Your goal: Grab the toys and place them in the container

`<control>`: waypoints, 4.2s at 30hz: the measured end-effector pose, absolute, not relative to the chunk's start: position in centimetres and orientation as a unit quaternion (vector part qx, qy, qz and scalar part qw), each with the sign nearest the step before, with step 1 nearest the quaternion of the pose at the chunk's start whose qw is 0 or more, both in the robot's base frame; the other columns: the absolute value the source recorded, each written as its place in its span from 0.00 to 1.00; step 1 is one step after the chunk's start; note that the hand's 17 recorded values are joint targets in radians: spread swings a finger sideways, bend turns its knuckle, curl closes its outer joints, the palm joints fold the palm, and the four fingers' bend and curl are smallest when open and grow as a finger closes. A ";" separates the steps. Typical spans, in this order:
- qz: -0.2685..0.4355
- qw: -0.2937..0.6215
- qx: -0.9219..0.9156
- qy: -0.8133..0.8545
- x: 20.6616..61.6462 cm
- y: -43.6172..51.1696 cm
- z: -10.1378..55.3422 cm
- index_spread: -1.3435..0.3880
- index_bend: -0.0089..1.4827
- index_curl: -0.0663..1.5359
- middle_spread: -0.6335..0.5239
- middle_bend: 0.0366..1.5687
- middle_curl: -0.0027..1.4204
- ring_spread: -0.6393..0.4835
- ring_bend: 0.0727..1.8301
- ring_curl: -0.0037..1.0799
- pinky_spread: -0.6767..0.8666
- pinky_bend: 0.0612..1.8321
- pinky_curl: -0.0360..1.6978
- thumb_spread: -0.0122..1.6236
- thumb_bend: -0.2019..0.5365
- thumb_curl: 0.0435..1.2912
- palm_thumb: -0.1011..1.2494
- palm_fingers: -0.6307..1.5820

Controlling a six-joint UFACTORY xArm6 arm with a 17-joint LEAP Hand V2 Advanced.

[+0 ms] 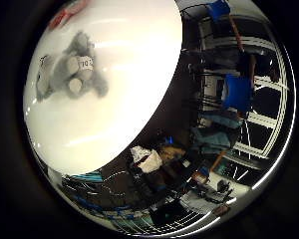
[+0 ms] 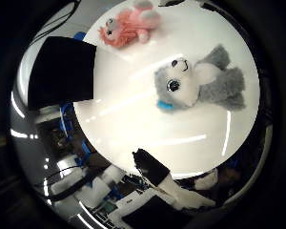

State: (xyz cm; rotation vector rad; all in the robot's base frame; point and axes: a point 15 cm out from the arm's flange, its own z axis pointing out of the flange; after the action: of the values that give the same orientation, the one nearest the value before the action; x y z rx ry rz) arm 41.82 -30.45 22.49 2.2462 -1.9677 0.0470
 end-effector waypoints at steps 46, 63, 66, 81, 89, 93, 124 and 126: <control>0.025 0.097 0.758 -0.645 42.1 -30.8 20.3 0.58 0.64 0.48 0.34 0.72 0.58 0.33 0.67 0.62 0.21 0.66 0.40 0.68 0.30 0.27 0.73 0.81; 0.009 0.105 0.750 -0.653 35.1 -25.7 33.6 0.64 0.73 0.58 0.40 0.81 0.63 0.34 0.71 0.76 0.30 0.68 0.55 0.70 0.26 0.38 0.86 0.76; 0.027 0.083 0.758 -0.646 35.1 -23.0 36.6 0.64 0.72 0.58 0.40 0.81 0.62 0.34 0.70 0.77 0.30 0.67 0.56 0.70 0.26 0.39 0.86 0.76; 0.095 -0.028 0.791 -0.604 41.7 -8.1 50.3 0.64 0.71 0.59 0.41 0.81 0.62 0.33 0.69 0.81 0.28 0.63 0.63 0.68 0.26 0.42 0.86 0.77; 0.113 -0.071 0.813 -0.566 44.4 2.5 52.1 0.64 0.71 0.60 0.41 0.81 0.62 0.33 0.68 0.82 0.28 0.62 0.64 0.67 0.26 0.44 0.87 0.77; 0.119 -0.094 0.824 -0.546 44.8 7.7 52.5 0.64 0.71 0.60 0.41 0.81 0.62 0.33 0.68 0.82 0.28 0.61 0.65 0.66 0.25 0.45 0.86 0.77; 0.059 -0.102 0.855 -0.505 44.6 15.5 49.1 0.47 0.13 0.32 0.54 0.24 0.28 0.71 0.34 0.34 0.62 0.42 0.40 0.73 0.24 0.26 0.51 0.31; 0.058 -0.102 0.856 -0.504 44.8 14.8 49.1 0.48 0.12 0.30 0.57 0.22 0.27 0.74 0.31 0.31 0.68 0.39 0.38 0.72 0.24 0.25 0.51 0.30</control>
State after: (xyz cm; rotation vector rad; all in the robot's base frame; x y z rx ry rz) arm 44.79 14.76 49.13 2.8778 -1.6958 0.1959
